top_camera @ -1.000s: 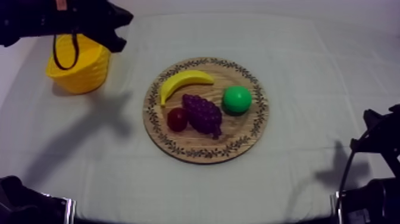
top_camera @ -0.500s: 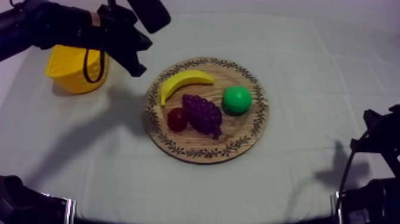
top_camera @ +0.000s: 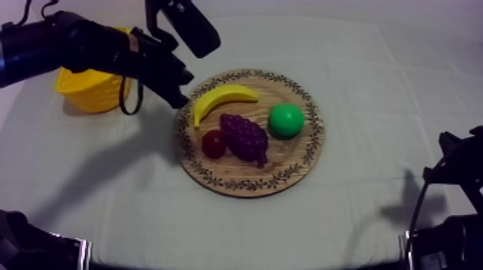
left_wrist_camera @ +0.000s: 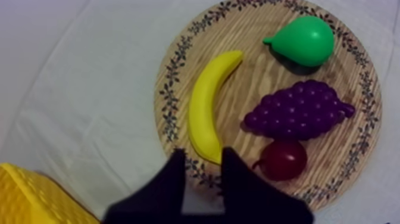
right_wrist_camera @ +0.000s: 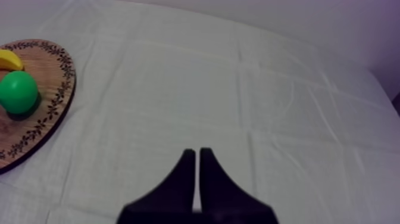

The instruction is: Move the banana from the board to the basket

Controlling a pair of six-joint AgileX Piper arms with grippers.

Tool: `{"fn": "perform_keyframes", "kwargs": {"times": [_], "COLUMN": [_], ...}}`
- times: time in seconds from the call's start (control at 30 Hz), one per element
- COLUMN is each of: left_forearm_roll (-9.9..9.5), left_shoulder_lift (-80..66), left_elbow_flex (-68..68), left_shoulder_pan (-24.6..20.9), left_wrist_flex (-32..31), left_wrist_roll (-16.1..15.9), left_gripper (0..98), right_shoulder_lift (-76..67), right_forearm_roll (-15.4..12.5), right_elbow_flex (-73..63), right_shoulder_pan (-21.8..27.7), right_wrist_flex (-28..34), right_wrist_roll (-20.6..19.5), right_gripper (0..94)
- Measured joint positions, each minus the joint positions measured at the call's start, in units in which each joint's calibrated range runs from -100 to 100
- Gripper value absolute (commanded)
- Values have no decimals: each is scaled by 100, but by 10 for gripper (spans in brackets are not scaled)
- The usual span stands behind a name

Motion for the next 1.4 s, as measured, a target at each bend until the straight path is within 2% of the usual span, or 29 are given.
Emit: {"fn": "perform_keyframes", "kwargs": {"times": [0.07, 0.2, 0.37, 0.67, 0.87, 1.2, 1.4], "left_forearm_roll": [-37, -37, -37, 154, 248, 267, 131], "left_shoulder_lift": [8, 22, 115, 610, 1146, 2162, 2805], "left_elbow_flex": [-8, -84, -90, -415, -845, -1815, -2533], "left_shoulder_pan": [15, 51, 42, -29, -90, -136, -136], "left_wrist_flex": [0, 1, 1, 235, 571, 1293, 1951], "left_wrist_roll": [78, 60, -73, -180, -238, -137, 87], "left_gripper": [616, 672, 683, 679, 676, 669, 668], "right_shoulder_lift": [0, 0, 0, 0, 0, 0, 0], "right_forearm_roll": [0, 0, 0, 0, 0, 0, 0], "right_elbow_flex": [0, 0, 0, 0, 0, 0, 0], "right_shoulder_pan": [0, 0, 0, 0, 0, 0, 0], "right_wrist_flex": [0, 0, 0, 0, 0, 0, 0], "right_wrist_roll": [0, 0, 0, -3, -3, -3, -3], "right_gripper": [3, 3, 3, 3, 3, 3, 3]}}
